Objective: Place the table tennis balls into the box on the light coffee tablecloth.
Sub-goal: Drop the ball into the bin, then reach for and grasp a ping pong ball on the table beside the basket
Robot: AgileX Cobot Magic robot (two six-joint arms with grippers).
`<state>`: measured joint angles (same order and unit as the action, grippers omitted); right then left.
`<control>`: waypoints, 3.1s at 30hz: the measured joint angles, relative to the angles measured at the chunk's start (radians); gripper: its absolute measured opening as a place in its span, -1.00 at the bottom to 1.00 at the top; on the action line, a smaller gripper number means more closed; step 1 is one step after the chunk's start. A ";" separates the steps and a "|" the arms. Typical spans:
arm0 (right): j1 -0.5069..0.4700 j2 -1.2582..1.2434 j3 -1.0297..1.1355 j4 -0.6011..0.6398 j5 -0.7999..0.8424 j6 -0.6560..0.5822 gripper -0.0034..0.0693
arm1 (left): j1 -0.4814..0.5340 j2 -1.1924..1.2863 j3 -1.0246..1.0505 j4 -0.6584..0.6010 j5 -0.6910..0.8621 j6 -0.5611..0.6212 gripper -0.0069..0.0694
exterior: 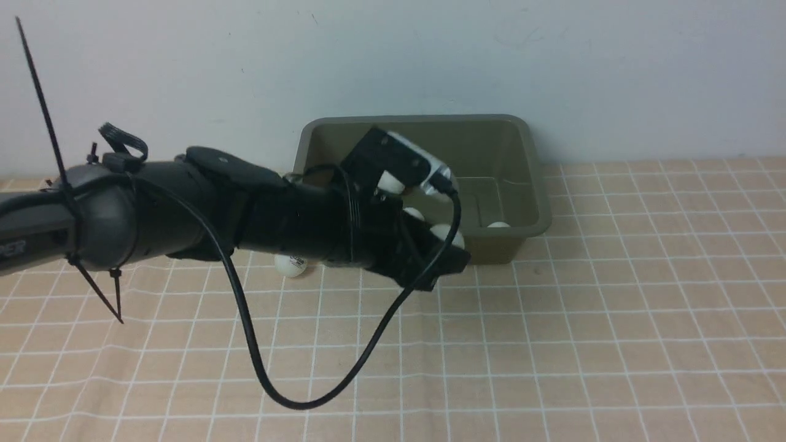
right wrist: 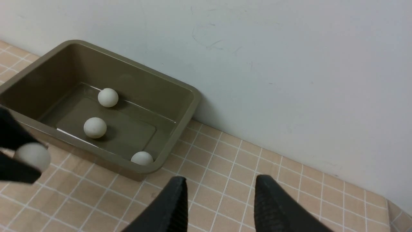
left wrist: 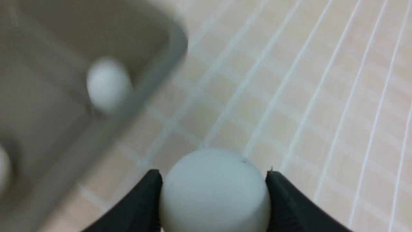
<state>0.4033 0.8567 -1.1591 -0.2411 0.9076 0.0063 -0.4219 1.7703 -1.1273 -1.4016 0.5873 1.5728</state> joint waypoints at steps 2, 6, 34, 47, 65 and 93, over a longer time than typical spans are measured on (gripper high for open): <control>0.000 0.000 0.000 0.000 0.004 0.000 -0.15 | 0.007 -0.006 -0.031 -0.110 -0.044 0.102 0.11; 0.000 0.000 0.000 0.001 0.022 0.000 -0.15 | 0.030 0.017 -0.052 -0.229 -0.140 0.286 0.11; 0.000 0.000 0.000 0.051 0.033 0.000 -0.15 | 0.119 0.136 -0.179 -0.310 -0.388 0.314 0.64; 0.000 0.000 0.000 0.051 0.010 0.000 -0.15 | 0.120 -0.275 -0.050 -0.316 -0.283 0.246 0.64; 0.000 0.000 0.000 0.050 -0.023 0.000 -0.15 | 0.120 -0.302 -0.050 0.886 0.255 -0.827 0.64; 0.000 0.000 0.000 0.051 -0.019 0.000 -0.15 | 0.367 0.226 -0.501 1.082 0.485 -0.781 0.64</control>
<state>0.4033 0.8567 -1.1591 -0.1901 0.8884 0.0063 -0.0548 1.9967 -1.6282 -0.3196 1.0719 0.7918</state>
